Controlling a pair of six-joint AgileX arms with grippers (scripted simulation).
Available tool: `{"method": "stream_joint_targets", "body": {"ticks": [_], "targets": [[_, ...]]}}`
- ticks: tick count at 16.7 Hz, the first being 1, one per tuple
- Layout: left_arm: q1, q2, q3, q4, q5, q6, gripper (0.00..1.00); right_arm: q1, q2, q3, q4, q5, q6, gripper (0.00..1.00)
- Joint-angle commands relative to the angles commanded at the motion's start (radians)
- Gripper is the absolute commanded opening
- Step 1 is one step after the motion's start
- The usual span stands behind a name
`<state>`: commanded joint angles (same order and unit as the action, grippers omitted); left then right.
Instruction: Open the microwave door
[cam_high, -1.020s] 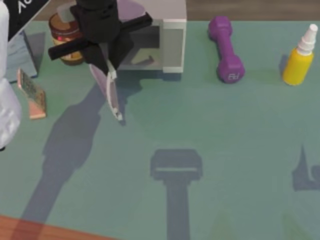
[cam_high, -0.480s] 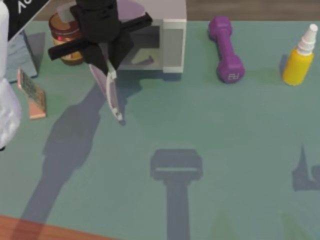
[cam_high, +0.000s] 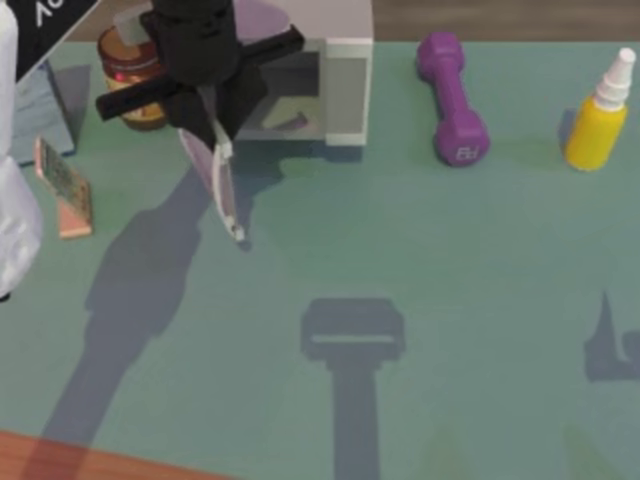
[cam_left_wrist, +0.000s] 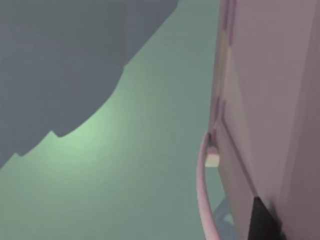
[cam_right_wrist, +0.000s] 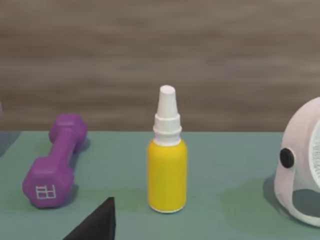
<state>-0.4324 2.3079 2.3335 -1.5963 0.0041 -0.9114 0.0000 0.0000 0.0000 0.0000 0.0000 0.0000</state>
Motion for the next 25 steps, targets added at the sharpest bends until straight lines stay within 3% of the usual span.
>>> {"method": "stream_joint_targets", "body": {"ticks": [11,25], "targets": [[0.044,-0.101,-0.170,0.069,-0.001,0.058,0.00,0.000,0.000,0.000,0.000,0.000,0.000,1.00],[0.044,-0.101,-0.170,0.069,-0.001,0.058,0.00,0.000,0.000,0.000,0.000,0.000,0.000,1.00]]}}
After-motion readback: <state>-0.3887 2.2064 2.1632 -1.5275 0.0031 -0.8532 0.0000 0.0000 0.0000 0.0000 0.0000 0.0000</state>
